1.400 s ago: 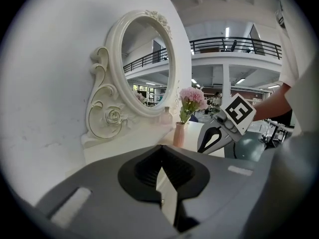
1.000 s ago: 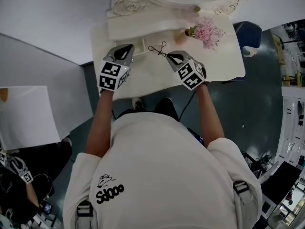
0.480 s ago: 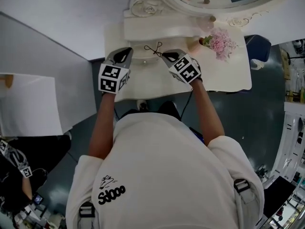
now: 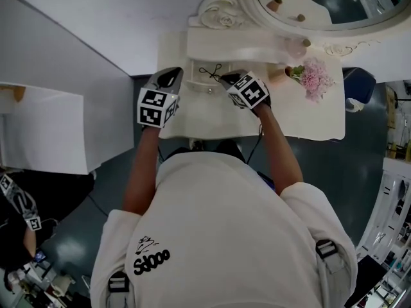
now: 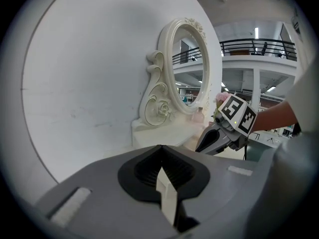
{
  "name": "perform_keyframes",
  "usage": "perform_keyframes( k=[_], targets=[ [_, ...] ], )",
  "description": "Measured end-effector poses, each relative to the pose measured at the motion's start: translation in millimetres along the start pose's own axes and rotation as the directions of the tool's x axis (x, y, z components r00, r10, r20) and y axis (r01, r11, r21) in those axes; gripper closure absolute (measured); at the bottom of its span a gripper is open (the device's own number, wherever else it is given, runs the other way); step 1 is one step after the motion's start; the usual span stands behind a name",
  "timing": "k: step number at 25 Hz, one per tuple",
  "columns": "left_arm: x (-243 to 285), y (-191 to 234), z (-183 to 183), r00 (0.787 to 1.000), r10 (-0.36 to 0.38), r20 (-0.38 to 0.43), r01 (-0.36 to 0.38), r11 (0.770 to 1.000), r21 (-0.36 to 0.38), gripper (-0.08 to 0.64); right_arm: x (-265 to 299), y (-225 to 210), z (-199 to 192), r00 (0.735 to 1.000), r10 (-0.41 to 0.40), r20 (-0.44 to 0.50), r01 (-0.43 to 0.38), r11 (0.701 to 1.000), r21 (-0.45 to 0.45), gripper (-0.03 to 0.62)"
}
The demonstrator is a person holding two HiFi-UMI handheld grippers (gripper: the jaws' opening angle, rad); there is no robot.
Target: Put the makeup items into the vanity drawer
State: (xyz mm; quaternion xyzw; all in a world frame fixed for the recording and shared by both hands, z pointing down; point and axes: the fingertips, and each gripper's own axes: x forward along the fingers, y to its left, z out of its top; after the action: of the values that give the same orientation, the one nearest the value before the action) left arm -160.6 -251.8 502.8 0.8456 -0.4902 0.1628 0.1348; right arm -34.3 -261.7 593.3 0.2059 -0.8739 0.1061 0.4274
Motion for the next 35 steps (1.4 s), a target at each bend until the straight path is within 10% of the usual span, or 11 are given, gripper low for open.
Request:
perform_keyframes(
  k=[16,35],
  targets=[
    [13,2,-11,0.999,-0.019,-0.041,0.019,1.0,-0.018,0.541,20,-13,-2,0.998,0.037,-0.058,-0.033,0.997,0.065,0.529],
    [22,-41,-16,0.99,-0.126,-0.069,0.129,0.991,0.038,0.541,-21,-60,-83,0.968,-0.218,-0.122,0.233,0.963,0.133,0.407]
  ],
)
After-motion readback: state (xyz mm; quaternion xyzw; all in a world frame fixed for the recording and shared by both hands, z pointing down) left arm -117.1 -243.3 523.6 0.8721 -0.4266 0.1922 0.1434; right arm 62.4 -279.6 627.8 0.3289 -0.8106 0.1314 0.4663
